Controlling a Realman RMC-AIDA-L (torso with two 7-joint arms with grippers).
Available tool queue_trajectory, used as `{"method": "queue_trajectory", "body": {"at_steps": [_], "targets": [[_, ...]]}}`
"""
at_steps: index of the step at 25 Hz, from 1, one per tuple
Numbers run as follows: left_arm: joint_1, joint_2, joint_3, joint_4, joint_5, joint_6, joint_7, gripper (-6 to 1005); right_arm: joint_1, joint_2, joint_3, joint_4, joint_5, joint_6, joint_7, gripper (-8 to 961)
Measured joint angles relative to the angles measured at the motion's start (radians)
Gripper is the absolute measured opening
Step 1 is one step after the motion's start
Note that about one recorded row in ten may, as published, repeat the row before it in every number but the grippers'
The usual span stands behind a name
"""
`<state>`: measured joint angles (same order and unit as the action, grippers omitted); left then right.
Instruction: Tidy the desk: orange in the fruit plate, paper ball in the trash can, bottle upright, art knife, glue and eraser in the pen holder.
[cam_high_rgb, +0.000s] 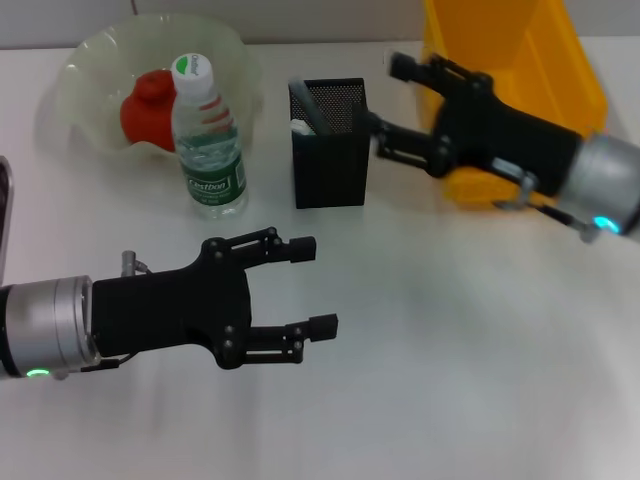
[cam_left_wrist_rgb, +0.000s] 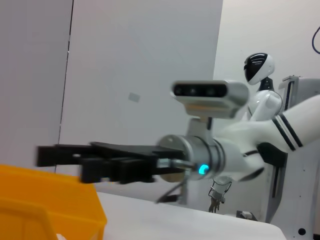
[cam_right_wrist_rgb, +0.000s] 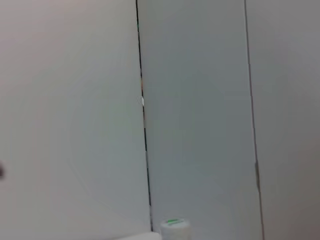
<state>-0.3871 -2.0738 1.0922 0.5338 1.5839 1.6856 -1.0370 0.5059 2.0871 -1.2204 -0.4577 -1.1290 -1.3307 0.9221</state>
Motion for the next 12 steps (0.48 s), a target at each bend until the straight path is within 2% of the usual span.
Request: {"method": "queue_trajectory", "body": {"at_steps": [2,3,4,8,12], "targets": [[-0.001,0.0,0.0,0.0,-0.002,-0.001,0.0,829,-0.056,-0.003,-0.001,-0.028,-0.005,-0.055,-0.001,823],[-0.002,0.0,0.0,0.0,-0.007,-0.001,0.0,829,-0.122,-0.004,-0.006,-0.061,-0.01,-0.113,-0.004,824],[-0.002,0.0,0.0,0.0,-0.007,-0.001,0.0,829,-0.122,-0.004,-0.006,-0.061,-0.01,-0.113,-0.004,824],[-0.002,0.001,0.0,0.0,-0.012,-0.001,0.0,829,-0.242,-0.006,-0.003,-0.084,-0.027,-0.248,-0.065,824],[-0.002,0.002,0.0,0.0,-0.012,0.0,0.0,829,-0.284,-0.006,0.0,-0.076,-0.089,-0.326,-0.13,824]]}}
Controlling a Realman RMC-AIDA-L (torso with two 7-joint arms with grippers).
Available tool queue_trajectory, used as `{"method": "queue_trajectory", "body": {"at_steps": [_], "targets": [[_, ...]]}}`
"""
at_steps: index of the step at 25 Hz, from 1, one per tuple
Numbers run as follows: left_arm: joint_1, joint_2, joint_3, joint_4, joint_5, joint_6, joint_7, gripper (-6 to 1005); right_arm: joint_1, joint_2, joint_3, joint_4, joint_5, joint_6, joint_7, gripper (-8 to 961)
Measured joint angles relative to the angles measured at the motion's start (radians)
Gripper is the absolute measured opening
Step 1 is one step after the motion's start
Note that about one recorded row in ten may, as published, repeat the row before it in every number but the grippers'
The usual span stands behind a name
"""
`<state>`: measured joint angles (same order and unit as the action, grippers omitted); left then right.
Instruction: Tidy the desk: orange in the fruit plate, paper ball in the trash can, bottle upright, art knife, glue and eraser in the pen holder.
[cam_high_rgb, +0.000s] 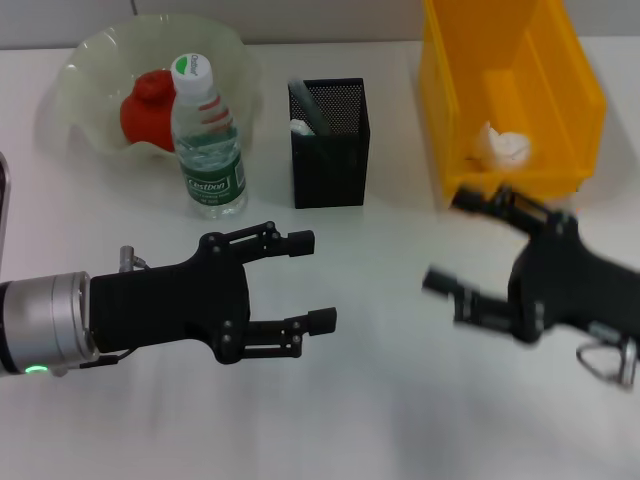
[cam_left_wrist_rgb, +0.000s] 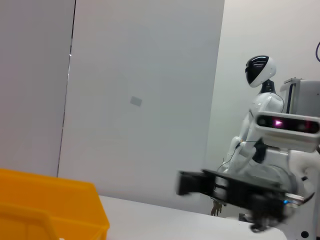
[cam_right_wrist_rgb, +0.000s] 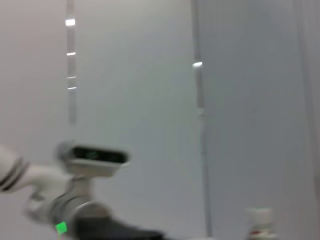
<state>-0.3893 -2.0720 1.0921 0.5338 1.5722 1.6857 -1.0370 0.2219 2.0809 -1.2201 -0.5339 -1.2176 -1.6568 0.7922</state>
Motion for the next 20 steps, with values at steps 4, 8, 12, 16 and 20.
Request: {"method": "queue_trajectory", "body": {"at_steps": [4,8,12,16,20], "targets": [[0.008,0.001,0.0,0.0,0.0,0.007,0.0,829,-0.009,0.002,-0.006,0.017,-0.101,-0.043,-0.03,824],[0.027,0.003,-0.002,0.0,0.0,0.032,0.0,829,0.003,0.002,-0.011,0.056,-0.132,-0.052,-0.03,824],[0.052,0.005,-0.023,0.003,0.0,0.059,0.0,829,0.006,0.002,-0.014,0.067,-0.133,-0.056,-0.031,823],[0.069,0.007,-0.027,0.002,0.0,0.068,0.0,829,0.013,0.002,-0.015,0.083,-0.133,-0.055,-0.032,823],[0.08,0.007,-0.028,0.001,0.0,0.076,0.0,829,0.03,0.002,-0.015,0.111,-0.135,-0.053,-0.033,823]]}}
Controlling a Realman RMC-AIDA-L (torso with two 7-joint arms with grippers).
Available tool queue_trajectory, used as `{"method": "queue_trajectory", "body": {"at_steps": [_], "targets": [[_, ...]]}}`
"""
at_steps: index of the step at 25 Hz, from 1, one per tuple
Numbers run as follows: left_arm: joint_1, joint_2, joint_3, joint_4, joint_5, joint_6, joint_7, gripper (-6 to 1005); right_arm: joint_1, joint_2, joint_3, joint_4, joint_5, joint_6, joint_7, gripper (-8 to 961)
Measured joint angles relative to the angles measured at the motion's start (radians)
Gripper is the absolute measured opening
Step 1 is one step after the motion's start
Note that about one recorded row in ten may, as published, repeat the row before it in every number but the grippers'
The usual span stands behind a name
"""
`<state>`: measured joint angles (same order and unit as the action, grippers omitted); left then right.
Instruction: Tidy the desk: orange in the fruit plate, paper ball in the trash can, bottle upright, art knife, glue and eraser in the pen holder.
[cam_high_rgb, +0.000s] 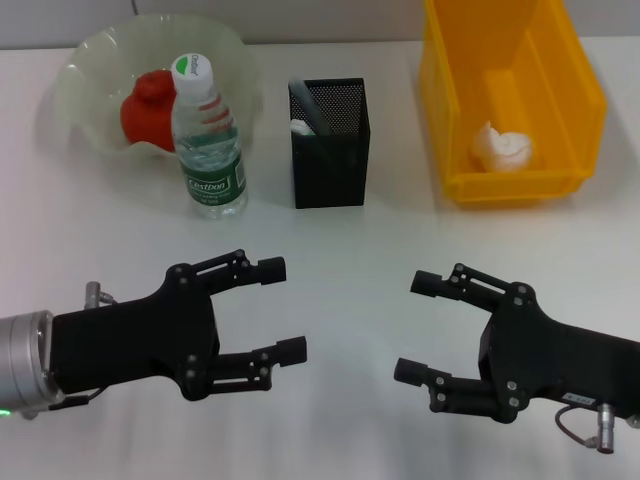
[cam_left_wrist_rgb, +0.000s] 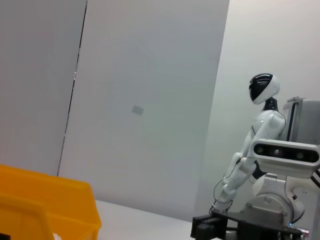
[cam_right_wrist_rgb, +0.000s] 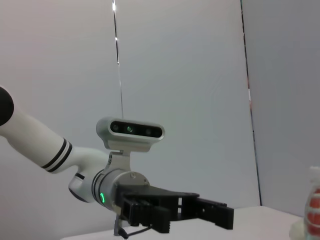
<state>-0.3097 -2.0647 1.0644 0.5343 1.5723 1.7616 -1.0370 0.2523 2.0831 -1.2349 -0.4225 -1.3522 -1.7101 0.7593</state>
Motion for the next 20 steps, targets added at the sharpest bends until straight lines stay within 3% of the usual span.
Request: {"method": "queue_trajectory", "body": {"at_steps": [20], "targets": [[0.057,0.0,0.002,-0.002,0.009,0.018,0.014,829,0.028,0.005,-0.003,0.036,-0.028,0.006,-0.002,824]]}}
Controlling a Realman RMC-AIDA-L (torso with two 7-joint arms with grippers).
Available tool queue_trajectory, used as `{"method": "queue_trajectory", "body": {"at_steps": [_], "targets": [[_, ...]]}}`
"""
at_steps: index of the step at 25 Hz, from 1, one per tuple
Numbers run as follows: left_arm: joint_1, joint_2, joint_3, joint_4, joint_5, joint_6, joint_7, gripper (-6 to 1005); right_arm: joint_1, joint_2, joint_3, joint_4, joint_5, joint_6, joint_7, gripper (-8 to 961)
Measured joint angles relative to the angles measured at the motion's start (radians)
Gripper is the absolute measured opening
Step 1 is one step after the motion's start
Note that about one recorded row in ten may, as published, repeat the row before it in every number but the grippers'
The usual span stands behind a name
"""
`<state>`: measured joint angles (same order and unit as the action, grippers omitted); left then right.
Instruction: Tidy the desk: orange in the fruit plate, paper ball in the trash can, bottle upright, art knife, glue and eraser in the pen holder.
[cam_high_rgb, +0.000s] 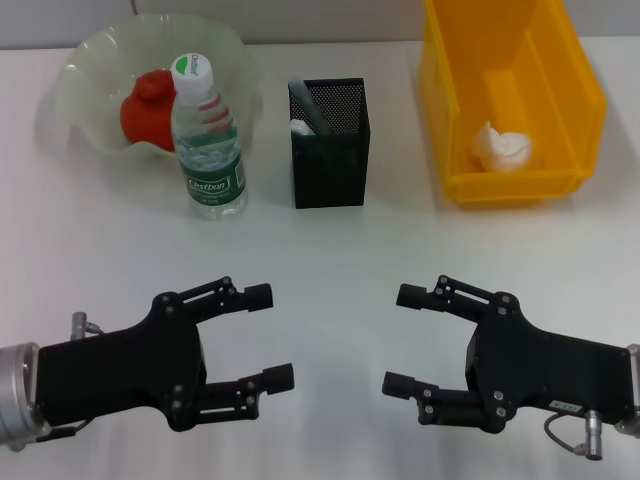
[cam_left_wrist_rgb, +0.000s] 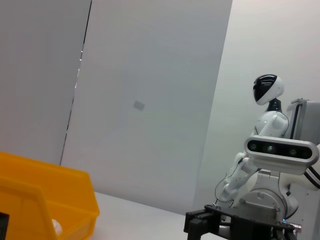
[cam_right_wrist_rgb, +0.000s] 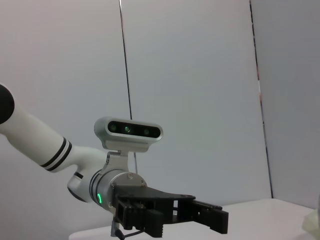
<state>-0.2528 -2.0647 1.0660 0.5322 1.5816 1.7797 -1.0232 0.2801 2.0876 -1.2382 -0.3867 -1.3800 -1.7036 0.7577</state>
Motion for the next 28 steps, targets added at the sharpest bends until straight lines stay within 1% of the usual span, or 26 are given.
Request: {"method": "queue_trajectory", "body": {"at_steps": [4,11,28], "targets": [[0.01,0.001,-0.001,0.0,0.0,0.0,0.005,829,0.008,0.001,-0.011,0.003,0.001,0.0,0.0,824],[0.015,0.004,-0.002,0.0,-0.001,0.01,0.01,829,0.056,0.002,-0.016,0.051,0.002,0.001,0.0,824],[0.018,0.006,-0.001,0.002,-0.008,0.011,0.011,829,0.062,0.002,-0.023,0.052,0.008,0.003,0.0,824]]}}
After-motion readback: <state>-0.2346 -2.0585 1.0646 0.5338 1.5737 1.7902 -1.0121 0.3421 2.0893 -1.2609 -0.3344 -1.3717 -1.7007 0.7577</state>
